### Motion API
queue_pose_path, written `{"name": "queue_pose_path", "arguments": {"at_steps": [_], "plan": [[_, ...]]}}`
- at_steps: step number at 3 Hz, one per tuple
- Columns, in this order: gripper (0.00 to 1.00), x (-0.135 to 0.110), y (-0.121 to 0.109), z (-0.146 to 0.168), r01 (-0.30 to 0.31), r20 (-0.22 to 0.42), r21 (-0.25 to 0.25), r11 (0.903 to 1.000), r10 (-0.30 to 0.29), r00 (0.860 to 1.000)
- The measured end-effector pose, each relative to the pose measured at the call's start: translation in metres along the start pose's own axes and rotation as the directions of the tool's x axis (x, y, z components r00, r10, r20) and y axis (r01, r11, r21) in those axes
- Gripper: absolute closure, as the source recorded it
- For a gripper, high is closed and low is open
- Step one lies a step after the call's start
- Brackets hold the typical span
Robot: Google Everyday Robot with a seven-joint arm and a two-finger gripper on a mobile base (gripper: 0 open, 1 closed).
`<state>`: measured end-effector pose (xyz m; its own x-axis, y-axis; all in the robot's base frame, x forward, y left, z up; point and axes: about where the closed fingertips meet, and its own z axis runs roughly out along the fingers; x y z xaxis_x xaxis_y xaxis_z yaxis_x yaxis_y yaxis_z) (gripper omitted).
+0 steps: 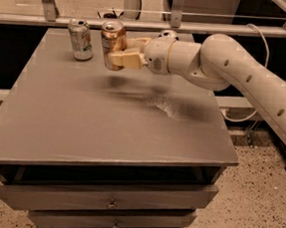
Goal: Move orange can near 7up can
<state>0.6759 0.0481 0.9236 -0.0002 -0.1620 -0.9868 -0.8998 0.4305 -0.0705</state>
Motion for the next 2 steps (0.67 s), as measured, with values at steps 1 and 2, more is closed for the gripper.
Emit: {"name": "queue_pose_path", "arguments": {"at_steps": [1,2], "plan": [[1.0,0.002,-0.03,0.042,-0.043,-0.038,0.027,0.9987,0.044,0.998],[1.0,0.014,-0.04,0.067,-0.078,-0.038,0.043,0.996,0.08,0.996]]}}
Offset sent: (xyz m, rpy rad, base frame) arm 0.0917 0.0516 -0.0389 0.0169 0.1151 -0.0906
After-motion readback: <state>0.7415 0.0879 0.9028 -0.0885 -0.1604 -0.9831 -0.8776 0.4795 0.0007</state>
